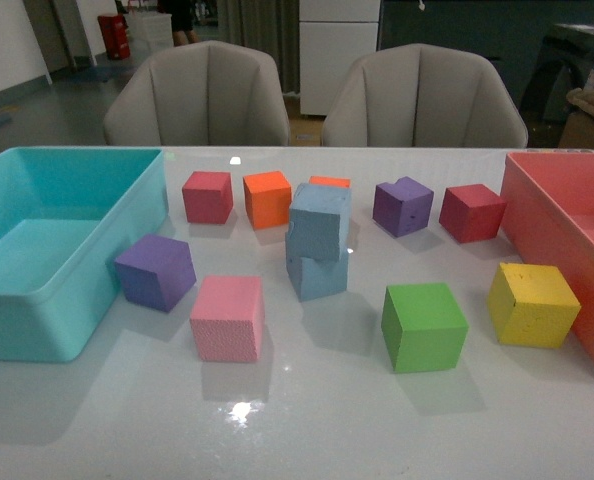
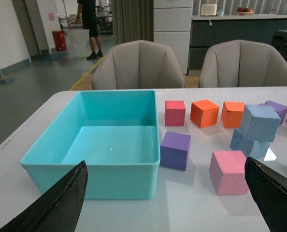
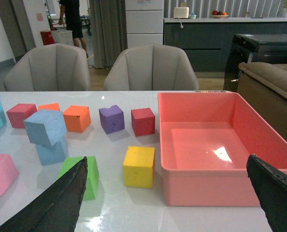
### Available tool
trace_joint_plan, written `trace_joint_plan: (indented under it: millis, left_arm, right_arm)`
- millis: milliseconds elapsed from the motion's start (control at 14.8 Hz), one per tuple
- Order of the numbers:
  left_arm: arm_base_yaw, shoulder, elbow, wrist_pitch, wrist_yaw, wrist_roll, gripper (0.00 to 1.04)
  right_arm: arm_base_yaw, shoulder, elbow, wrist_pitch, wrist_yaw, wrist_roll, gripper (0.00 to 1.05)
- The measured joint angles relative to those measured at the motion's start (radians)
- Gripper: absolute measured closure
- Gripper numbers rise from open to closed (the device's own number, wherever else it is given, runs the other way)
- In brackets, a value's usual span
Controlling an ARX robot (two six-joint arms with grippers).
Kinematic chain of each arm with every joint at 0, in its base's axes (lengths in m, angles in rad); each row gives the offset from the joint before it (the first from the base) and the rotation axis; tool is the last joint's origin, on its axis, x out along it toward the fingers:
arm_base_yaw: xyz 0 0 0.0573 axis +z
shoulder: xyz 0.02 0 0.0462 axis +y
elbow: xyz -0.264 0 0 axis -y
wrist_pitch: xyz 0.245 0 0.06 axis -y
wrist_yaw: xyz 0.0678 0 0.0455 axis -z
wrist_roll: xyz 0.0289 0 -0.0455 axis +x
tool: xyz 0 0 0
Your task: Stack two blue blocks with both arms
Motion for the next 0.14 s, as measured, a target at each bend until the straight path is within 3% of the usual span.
trace_joint_plan:
  millis: [135]
  left_arm:
    - [0.0,0.0,0.0,0.0,0.0,0.0,0.07]
  right_arm:
    - [0.0,0.0,0.0,0.0,0.0,0.0,0.06]
